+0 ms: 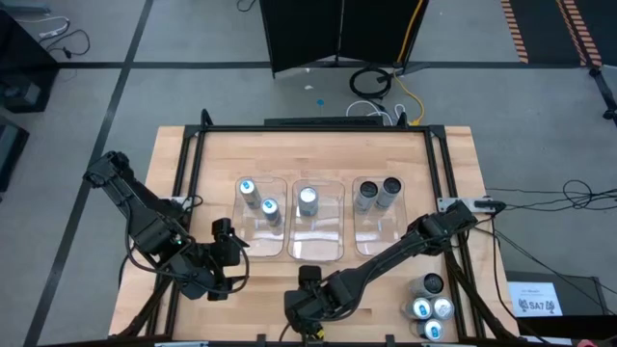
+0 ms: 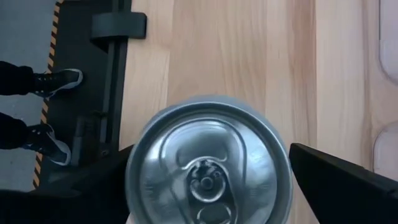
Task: Sort soda cans
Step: Put the left blue-white soda can into the middle transparent bin
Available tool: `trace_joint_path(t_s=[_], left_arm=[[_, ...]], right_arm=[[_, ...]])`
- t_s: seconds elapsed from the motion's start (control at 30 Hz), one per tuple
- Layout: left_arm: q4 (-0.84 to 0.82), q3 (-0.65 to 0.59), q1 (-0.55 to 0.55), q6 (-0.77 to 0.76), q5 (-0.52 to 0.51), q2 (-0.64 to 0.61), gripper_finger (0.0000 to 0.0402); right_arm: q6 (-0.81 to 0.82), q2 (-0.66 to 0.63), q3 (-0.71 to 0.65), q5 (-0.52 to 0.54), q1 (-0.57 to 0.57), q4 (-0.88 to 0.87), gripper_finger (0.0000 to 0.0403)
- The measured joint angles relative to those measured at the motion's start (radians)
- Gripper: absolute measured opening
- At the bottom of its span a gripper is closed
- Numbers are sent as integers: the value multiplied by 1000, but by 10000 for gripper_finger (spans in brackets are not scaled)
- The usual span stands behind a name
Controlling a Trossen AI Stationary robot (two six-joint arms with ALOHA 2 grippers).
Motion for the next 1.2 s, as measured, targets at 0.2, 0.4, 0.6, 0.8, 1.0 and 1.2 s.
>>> trace_joint_path(t_s=[0.2, 0.4, 0.6, 0.8, 1.0, 1.2], left_arm=[[-1, 0, 0, 0, 0, 0, 361], [-2, 0, 0, 0, 0, 0, 361], [-2, 0, 0, 0, 0, 0, 361], [-1, 0, 0, 0, 0, 0, 361], [2, 0, 0, -1, 0, 0, 361], [7, 0, 0, -2, 0, 0, 361]], right_arm=[[-1, -2, 0, -42, -17, -25, 311], [23, -7, 3, -56, -31, -18, 279], [-37, -12, 111, -46, -34, -49, 279], [-56, -55, 179, 36, -34, -126, 279], [106, -164, 182, 226, -44, -258, 285], [272, -216, 183, 315, -94, -479, 297]])
